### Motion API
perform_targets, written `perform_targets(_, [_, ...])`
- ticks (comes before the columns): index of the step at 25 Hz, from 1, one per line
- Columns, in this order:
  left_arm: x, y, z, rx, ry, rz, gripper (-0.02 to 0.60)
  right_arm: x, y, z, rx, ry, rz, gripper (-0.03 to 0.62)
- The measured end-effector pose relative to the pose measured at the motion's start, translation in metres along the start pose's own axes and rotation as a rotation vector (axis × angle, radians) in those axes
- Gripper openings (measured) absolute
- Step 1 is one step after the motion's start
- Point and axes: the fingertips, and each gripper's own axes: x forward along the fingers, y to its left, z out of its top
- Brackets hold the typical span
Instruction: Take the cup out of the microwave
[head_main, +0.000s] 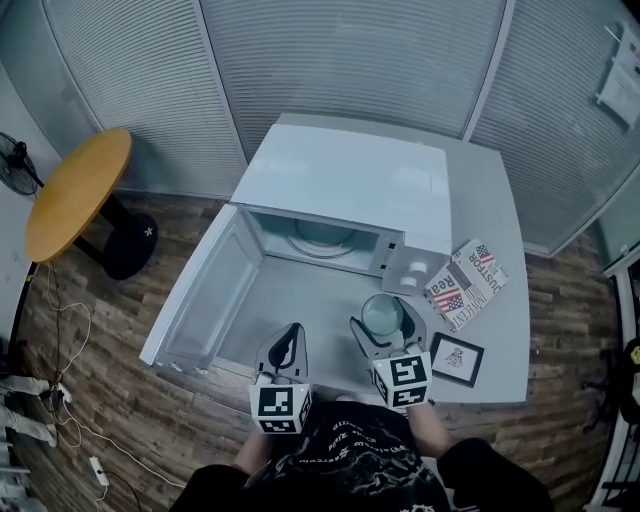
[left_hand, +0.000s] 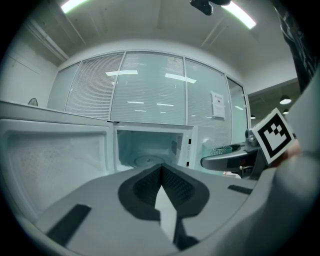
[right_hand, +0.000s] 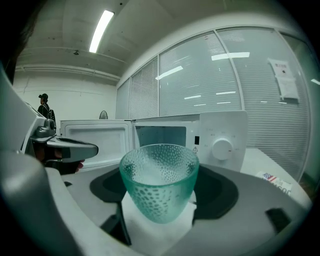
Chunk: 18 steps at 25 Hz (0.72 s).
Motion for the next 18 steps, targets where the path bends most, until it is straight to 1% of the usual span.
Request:
perform_targets(6, [-0.001,-0.015,-0.001,0.004,0.002,-0.008,0.006,-0.019,-0.008,-0.007,0.015,-0.015,-0.028,0.388])
perform_targets(14, [-0.003,-0.036,-0.008,0.011,0.012,-0.022,0.006,-0.038,-0.01,-0.022,0.021,0.003,-0.027,0.388])
perform_targets(18, [-0.002,-0.042,-0.008,0.01,0.006,-0.026,0.006,-0.041,-0.009,-0.026,-0.004,0.011,-0.022,0.388])
